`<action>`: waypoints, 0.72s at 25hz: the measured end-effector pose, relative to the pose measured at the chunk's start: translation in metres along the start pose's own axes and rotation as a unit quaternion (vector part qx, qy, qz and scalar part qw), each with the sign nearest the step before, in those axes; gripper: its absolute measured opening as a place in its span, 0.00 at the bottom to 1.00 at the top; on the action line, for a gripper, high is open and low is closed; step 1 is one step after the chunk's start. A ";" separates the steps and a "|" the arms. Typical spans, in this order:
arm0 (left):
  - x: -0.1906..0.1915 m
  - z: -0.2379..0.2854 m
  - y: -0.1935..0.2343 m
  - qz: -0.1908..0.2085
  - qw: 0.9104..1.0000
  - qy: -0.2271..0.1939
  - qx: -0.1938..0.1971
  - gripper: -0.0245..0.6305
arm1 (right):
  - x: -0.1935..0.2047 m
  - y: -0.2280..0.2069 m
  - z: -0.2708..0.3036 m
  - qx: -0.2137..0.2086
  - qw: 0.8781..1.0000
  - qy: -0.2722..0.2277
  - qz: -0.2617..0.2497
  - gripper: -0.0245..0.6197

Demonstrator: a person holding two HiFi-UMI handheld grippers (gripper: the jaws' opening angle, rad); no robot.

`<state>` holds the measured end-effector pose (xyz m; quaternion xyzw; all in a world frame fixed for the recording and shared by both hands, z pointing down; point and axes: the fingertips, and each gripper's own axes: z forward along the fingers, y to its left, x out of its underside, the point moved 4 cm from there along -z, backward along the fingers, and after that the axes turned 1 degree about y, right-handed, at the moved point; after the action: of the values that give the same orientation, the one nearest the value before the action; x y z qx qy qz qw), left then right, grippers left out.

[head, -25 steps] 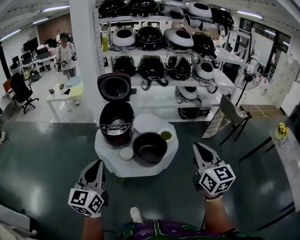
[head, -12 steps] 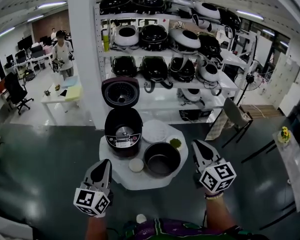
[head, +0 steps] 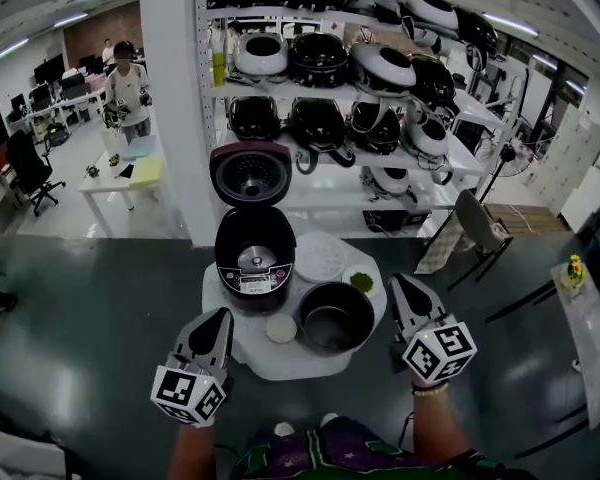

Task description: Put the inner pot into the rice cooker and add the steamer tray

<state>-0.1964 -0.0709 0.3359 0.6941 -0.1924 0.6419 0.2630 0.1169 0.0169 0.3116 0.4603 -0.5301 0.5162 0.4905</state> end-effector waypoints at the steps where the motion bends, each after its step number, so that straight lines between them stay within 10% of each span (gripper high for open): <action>1: -0.001 0.001 0.002 0.000 1.000 -0.001 0.001 0.07 | -0.001 0.001 0.003 -0.001 1.000 -0.003 0.000 0.05; 7: -0.002 0.005 0.007 0.001 1.000 -0.004 0.010 0.07 | -0.001 0.009 0.020 -0.031 1.000 -0.006 -0.002 0.32; 12: 0.006 0.006 0.000 0.008 1.000 0.004 0.030 0.07 | 0.014 0.011 0.023 -0.049 0.999 0.012 -0.006 0.80; 18: 0.023 0.013 -0.012 -0.006 0.999 0.015 0.045 0.07 | 0.048 0.004 0.019 -0.050 0.997 0.060 -0.017 0.91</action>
<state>-0.1766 -0.0682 0.3569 0.6967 -0.1548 0.6588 0.2382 0.1075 -0.0012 0.3589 0.4122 -0.5169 0.5073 0.5527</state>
